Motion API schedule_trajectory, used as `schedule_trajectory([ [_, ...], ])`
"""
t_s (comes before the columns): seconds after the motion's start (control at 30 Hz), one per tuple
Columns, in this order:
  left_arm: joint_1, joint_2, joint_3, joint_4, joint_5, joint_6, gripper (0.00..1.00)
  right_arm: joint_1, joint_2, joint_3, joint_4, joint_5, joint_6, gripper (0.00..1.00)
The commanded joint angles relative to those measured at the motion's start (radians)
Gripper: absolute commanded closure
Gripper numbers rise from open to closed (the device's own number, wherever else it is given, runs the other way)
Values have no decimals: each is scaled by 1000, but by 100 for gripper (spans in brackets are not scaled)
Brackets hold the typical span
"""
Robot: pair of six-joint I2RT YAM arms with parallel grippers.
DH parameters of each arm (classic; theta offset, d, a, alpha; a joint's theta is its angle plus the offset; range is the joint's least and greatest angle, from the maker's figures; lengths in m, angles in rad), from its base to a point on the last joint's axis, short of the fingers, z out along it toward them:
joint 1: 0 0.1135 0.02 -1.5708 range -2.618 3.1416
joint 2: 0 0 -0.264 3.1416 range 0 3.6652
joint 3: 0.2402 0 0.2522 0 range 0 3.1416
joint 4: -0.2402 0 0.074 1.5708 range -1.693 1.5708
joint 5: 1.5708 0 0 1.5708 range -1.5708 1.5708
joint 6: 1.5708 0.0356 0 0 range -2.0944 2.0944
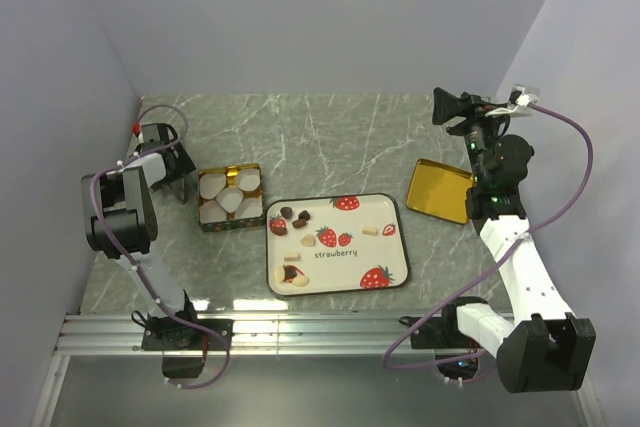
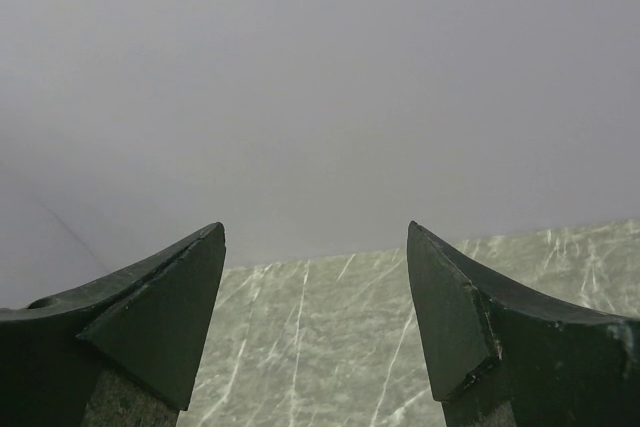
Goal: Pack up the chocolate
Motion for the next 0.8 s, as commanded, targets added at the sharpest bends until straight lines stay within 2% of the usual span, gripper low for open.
schedule_trajectory([
  [0.0, 3, 11, 35, 35, 6, 20, 12, 4, -22, -11, 50, 5, -1, 20],
  [0.17, 2, 45, 70, 32, 0, 41, 16, 6, -15, -10, 53, -3, 4, 20],
  [0.27, 2, 52, 67, 31, -13, 58, 21, 5, -15, -10, 53, -1, 1, 21],
  [0.4, 0, 43, 58, 42, -16, 71, 40, 4, -11, -8, 51, -1, -1, 21],
  [0.53, 2, 17, 33, 59, -14, 80, 52, 4, -6, -8, 54, -3, -1, 21],
  [0.77, 0, -34, -1, 64, -20, 81, 57, 6, 3, -6, 56, -4, -2, 21],
])
